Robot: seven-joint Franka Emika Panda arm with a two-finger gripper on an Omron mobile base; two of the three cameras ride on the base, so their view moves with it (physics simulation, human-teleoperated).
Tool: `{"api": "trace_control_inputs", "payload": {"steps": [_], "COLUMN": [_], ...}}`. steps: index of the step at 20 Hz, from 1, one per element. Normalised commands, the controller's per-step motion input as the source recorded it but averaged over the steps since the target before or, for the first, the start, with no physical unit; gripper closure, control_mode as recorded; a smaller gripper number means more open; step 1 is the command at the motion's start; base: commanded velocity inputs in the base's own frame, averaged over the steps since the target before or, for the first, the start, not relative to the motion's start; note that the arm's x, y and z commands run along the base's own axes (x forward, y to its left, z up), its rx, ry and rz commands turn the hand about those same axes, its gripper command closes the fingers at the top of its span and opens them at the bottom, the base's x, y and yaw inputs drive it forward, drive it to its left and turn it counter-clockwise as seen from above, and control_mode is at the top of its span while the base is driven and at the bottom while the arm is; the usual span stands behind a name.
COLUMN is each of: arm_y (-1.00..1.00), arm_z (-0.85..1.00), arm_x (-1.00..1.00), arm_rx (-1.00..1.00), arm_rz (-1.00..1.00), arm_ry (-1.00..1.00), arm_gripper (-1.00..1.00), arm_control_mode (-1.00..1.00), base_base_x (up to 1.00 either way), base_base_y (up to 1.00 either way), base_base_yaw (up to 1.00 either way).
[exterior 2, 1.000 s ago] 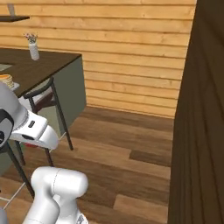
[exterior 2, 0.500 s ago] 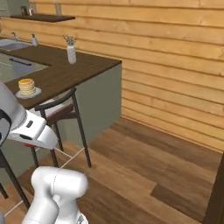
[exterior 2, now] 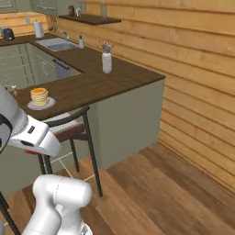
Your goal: Take the strawberry from the fridge and place it on top of the pancake, located on the dining counter.
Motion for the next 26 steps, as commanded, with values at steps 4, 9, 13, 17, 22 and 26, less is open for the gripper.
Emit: {"api": "trace_control_inputs", "payload": {"steps": [4, 9, 13, 17, 22, 26], "arm_y": [0.0, 0.0, 0.0, 0.0, 0.0, 0.0], "arm_z": [0.0, 0.0, 0.0, 0.0, 0.0, 0.0], "arm_x": [0.0, 0.0, 0.0, 0.0, 0.0, 0.0], "arm_rx": [0.0, 0.0, 0.0, 0.0, 0.0, 0.0], "arm_rz": [0.0, 0.0, 0.0, 0.0, 0.0, 0.0], "arm_ry": [0.0, 0.0, 0.0, 0.0, 0.0, 0.0], "arm_gripper": [1.0, 1.0, 1.0, 1.0, 1.0, 1.0], "arm_control_mode": [1.0, 1.0, 1.0, 1.0, 1.0, 1.0], "base_base_x": [0.62, 0.75, 0.83, 0.42, 0.1, 0.13], "base_base_y": [-0.56, -0.71, -0.18, 0.2, 0.33, 0.09], "base_base_yaw": [0.58, 0.49, 0.58, 0.54, 0.33, 0.31]}}
